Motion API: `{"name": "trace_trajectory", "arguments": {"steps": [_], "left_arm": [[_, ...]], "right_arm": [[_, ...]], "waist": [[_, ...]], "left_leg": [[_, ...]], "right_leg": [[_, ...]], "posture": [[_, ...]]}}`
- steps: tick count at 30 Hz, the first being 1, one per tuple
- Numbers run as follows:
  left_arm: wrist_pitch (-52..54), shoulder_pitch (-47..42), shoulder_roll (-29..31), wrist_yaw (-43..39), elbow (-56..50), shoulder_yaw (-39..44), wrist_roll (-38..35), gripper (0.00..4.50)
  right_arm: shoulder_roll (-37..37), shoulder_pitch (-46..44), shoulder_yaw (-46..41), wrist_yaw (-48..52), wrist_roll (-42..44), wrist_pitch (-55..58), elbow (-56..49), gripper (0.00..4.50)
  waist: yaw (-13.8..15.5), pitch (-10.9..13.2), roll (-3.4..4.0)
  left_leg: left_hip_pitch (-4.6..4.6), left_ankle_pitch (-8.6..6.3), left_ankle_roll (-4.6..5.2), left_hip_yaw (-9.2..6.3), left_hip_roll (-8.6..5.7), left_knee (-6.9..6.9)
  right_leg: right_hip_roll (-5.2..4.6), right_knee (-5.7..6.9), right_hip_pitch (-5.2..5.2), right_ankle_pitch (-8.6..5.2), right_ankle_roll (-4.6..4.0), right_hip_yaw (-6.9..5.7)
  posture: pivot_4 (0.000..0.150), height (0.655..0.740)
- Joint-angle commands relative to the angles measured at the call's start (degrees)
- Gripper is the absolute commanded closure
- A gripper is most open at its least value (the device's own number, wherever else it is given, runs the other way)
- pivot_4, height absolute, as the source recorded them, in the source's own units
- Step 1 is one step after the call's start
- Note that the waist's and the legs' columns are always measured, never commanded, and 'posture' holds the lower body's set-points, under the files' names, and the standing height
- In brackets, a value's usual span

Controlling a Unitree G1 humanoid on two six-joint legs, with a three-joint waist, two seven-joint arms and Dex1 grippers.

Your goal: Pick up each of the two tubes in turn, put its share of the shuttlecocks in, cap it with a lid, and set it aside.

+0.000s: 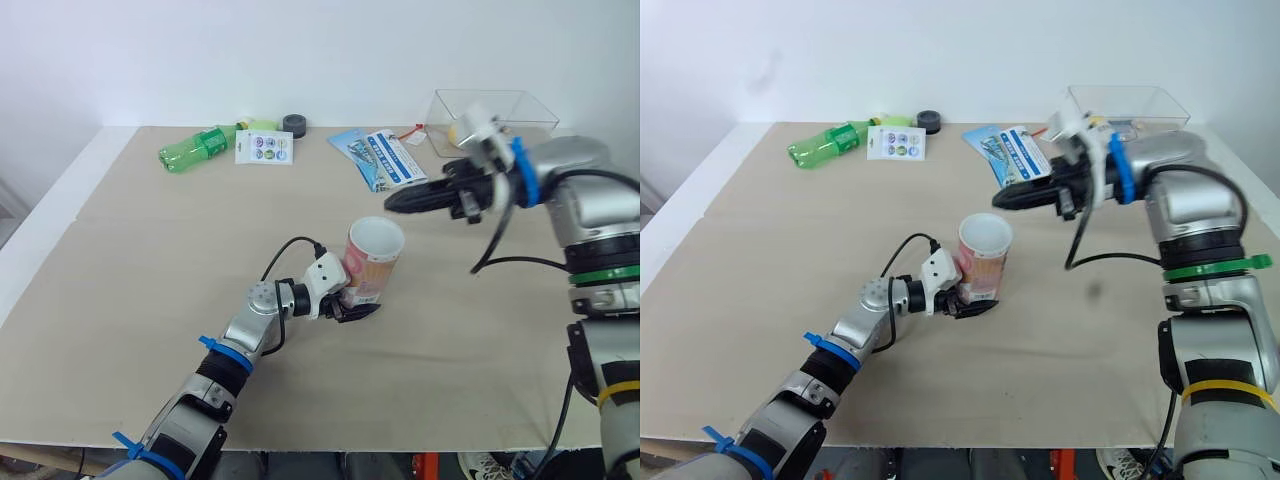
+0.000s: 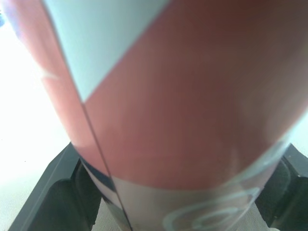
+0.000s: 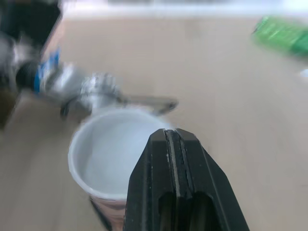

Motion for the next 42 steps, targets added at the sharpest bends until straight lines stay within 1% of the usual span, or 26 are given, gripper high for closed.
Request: {"name": "trace_trajectory", "arguments": {"steps": [1,2,4,6,7,9,10,11,12,14,18,22,26,29,35,42], "left_arm": [[0.40,0.96,1.28,0.18,-0.34,0.72,0.13,0.81],[0.40,1.01,1.37,0.18,-0.44,0.78,0.06,0.81],[0.26,1.18,1.65,0.21,-0.75,0.95,-0.11,0.81],[0.18,1.36,1.90,0.14,-1.09,1.01,-0.32,0.81],[0.25,1.42,2.04,0.07,-1.27,1.03,-0.45,0.81],[0.38,1.48,2.30,-0.18,-1.59,1.11,-0.77,0.81],[0.30,1.50,2.45,-0.61,-1.83,1.18,-1.13,0.49],[0.23,1.51,2.54,-0.91,-2.00,1.21,-1.39,0.16],[0.11,1.55,2.64,-1.10,-2.28,1.31,-1.63,0.00],[-0.59,1.65,3.00,-1.79,-2.91,1.50,-2.19,0.00],[-0.51,1.67,3.49,-2.60,-3.80,2.48,-3.28,0.00],[0.80,2.02,4.61,-4.05,-4.91,2.42,-3.65,0.00],[-0.90,2.58,5.38,-3.36,-6.04,2.70,-3.11,0.00],[-0.01,3.43,6.19,-3.93,-8.43,3.27,-4.34,0.00],[0.56,7.62,10.22,-6.93,-15.17,3.20,-5.76,0.00],[1.79,10.49,13.96,-8.17,-20.22,3.51,-6.81,0.00]], "right_arm": [[-1.27,2.16,-8.95,-4.44,4.58,2.69,-2.27,4.41],[-1.15,3.97,-11.09,-6.20,5.50,3.34,-3.17,4.41],[-0.12,11.35,-16.11,-10.80,7.58,4.88,-6.31,4.41],[2.13,20.09,-18.95,-15.41,7.08,2.28,-10.25,3.84],[3.08,24.92,-19.08,-16.45,6.14,0.28,-12.44,3.47],[4.36,32.69,-17.75,-17.31,3.71,-3.94,-15.84,2.55],[5.41,36.52,-16.66,-17.86,2.76,-5.37,-17.26,2.00],[6.13,38.89,-15.99,-18.35,2.25,-6.28,-18.18,1.60],[6.51,40.98,-14.94,-18.38,1.49,-7.37,-19.01,1.02],[7.94,44.15,-12.20,-17.92,0.01,-9.83,-19.79,0.03],[9.12,45.61,-9.09,-16.75,-1.26,-12.30,-18.82,0.03],[9.46,45.77,-7.04,-15.73,-2.53,-15.20,-17.35,0.03],[9.53,45.13,-5.67,-14.98,-2.46,-15.81,-17.20,0.03],[10.53,44.64,-4.90,-15.07,-2.25,-15.83,-17.15,0.03],[14.40,42.63,-3.17,-17.86,-5.78,-22.20,-12.54,0.03],[18.14,39.96,-2.44,-20.01,-8.15,-28.71,-7.22,0.03]], "waist": [[-0.04,0.00,0.00],[-0.02,0.00,-0.02],[0.03,-0.01,-0.05],[0.07,-0.05,-0.15],[0.07,-0.05,-0.14],[-0.04,-0.03,-0.08],[-0.05,-0.03,0.04],[-0.05,-0.05,0.11],[-0.18,-0.05,0.12],[-0.35,-0.03,0.13],[-0.34,0.00,0.07],[-0.22,0.02,0.02],[-0.18,0.04,0.00],[-0.18,0.05,-0.02],[-0.21,0.08,-0.08],[-0.01,0.13,-0.17]], "left_leg": [[0.00,-0.02,0.00,0.00,0.00,0.00],[0.01,-0.02,0.01,0.01,0.00,0.00],[0.01,-0.03,0.02,-0.03,0.00,0.02],[0.02,-0.02,0.02,-0.14,0.00,0.03],[0.01,-0.02,0.02,-0.14,0.00,0.05],[0.01,-0.02,0.02,-0.12,0.00,0.06],[0.01,-0.02,0.02,-0.07,0.00,0.07],[0.00,-0.01,0.03,-0.03,-0.01,0.07],[0.02,-0.01,0.03,-0.02,-0.01,0.07],[0.05,0.00,0.04,0.01,0.00,0.07],[0.12,0.08,0.06,0.00,0.01,0.10],[0.05,0.15,0.03,0.01,-0.01,0.13],[0.01,0.15,0.02,-0.01,-0.01,0.10],[0.01,0.14,0.02,-0.04,-0.01,0.06],[0.02,0.14,0.02,-0.04,0.00,0.05],[0.02,0.15,0.02,-0.03,0.00,0.09]], "right_leg": [[0.00,-0.01,0.00,-0.02,0.01,0.00],[0.00,-0.01,0.00,-0.02,0.01,0.00],[0.03,-0.01,0.02,-0.02,0.00,-0.01],[0.06,-0.02,0.11,-0.03,0.01,-0.05],[0.06,-0.02,0.11,-0.02,0.02,-0.04],[0.06,-0.01,0.10,0.00,0.05,-0.01],[0.06,-0.01,0.06,0.02,0.06,0.02],[0.06,0.00,0.03,0.04,0.08,0.06],[0.06,0.00,0.04,0.04,0.09,0.06],[0.08,0.00,0.02,0.09,0.08,0.09],[0.10,-0.01,0.07,0.08,-0.16,0.09],[0.07,-0.03,0.07,0.11,-0.13,0.10],[0.07,-0.04,0.04,0.07,-0.13,0.10],[0.09,-0.04,0.03,0.08,-0.08,0.09],[0.08,-0.04,0.04,0.06,-0.11,0.07],[0.07,-0.04,0.05,0.07,-0.17,0.07]], "posture": [[0.150,0.7400],[0.150,0.7400],[0.150,0.7400],[0.150,0.7400],[0.150,0.7400],[0.150,0.7400],[0.150,0.7400],[0.150,0.7400],[0.150,0.7400],[0.150,0.7400],[0.150,0.7400],[0.150,0.7400],[0.150,0.7400],[0.150,0.7400],[0.150,0.7400],[0.150,0.7400]]}}
